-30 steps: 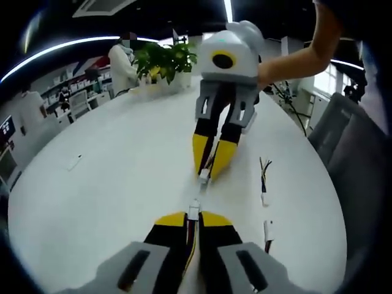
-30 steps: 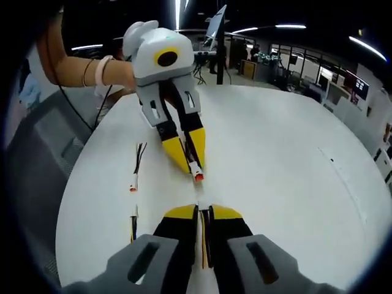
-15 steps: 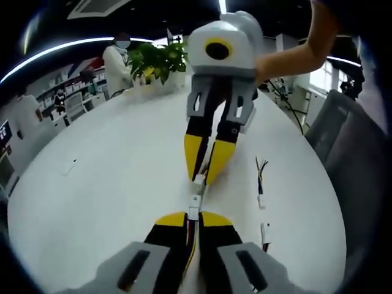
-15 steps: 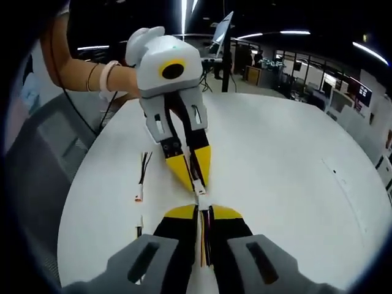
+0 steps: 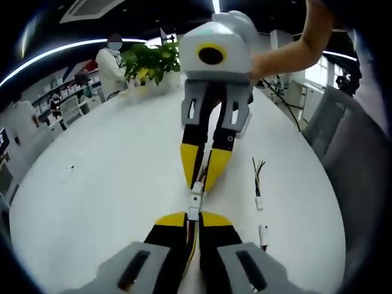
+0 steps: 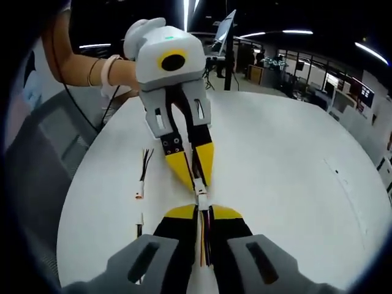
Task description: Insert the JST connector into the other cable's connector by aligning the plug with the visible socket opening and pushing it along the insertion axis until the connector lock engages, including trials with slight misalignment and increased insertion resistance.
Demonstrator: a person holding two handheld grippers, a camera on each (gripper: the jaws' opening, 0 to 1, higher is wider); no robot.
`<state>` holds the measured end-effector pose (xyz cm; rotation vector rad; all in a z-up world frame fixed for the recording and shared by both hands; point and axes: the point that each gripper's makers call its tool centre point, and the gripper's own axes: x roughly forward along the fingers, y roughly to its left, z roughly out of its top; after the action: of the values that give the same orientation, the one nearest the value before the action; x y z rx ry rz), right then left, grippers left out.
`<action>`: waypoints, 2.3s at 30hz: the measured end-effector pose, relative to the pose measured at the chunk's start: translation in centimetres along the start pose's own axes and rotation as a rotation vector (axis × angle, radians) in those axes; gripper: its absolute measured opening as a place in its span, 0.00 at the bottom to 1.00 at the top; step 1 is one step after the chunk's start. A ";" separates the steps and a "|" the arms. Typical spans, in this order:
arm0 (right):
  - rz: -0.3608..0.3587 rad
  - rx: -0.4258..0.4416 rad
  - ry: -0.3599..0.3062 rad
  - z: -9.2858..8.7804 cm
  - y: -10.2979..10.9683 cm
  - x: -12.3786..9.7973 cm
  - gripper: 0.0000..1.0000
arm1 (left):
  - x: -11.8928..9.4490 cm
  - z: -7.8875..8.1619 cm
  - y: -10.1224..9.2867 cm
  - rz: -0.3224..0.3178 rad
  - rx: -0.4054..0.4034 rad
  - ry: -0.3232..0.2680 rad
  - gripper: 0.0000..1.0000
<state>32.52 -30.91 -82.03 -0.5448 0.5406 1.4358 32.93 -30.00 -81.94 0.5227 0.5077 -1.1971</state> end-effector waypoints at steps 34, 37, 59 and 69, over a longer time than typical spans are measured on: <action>0.030 -0.101 0.051 -0.3 0.3 0.1 0.03 | -0.1 1.0 -0.5 -0.036 0.019 -0.019 0.00; 0.029 -0.107 0.046 -0.2 0.5 0.0 0.03 | 0.0 1.0 -0.5 -0.036 0.014 -0.022 0.00; 0.036 -0.175 0.044 0.6 0.8 0.0 0.02 | 0.3 0.8 -0.3 -0.038 0.086 0.004 0.00; 0.024 -0.116 0.019 0.4 -0.6 0.9 0.02 | 0.6 0.2 1.1 -0.021 0.089 0.027 0.00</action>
<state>33.17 -29.95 -82.28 -0.6465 0.4825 1.4930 34.14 -30.24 -82.03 0.6114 0.4859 -1.2381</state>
